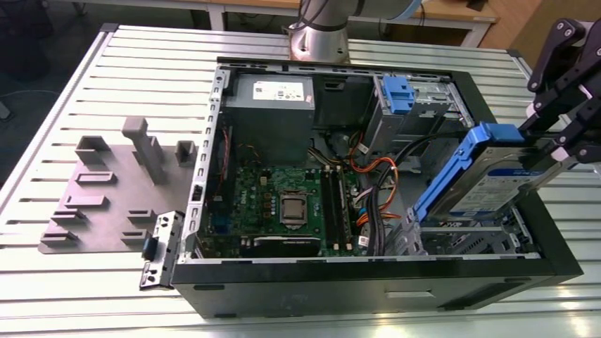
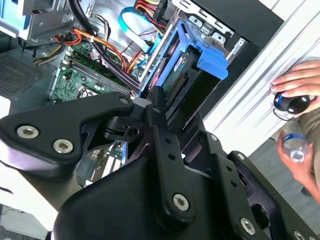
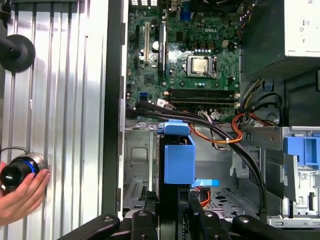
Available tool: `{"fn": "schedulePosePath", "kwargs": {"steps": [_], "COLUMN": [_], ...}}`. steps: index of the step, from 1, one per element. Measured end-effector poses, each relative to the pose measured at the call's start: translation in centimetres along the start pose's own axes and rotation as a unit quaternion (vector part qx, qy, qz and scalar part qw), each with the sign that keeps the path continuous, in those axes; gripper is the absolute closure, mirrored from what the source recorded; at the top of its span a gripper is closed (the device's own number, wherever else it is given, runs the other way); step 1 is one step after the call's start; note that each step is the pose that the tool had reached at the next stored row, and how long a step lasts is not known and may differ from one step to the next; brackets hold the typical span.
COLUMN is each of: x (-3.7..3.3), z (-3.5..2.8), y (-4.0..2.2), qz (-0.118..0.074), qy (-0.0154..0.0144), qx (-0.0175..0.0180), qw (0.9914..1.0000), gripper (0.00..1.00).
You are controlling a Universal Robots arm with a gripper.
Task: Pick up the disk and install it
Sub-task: 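Insert the disk into the insertion slot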
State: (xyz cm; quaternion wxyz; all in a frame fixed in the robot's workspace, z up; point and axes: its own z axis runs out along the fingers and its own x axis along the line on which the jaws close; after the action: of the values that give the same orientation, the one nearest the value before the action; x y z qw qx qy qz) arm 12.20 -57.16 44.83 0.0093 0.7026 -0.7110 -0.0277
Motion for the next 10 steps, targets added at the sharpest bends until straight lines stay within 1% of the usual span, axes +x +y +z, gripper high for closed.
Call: {"fn": "schedulePosePath", "kwargs": {"steps": [6, 10], "x": [0.0, 0.01], "z": [0.05, 0.39], "y": [0.0, -0.02], "qz": [0.021, 0.03], "qy": [-0.0011, -0.0016], "qx": [0.0006, 0.0008], "qw": [0.99977, 0.99955], "gripper": [0.65, 0.65]}}
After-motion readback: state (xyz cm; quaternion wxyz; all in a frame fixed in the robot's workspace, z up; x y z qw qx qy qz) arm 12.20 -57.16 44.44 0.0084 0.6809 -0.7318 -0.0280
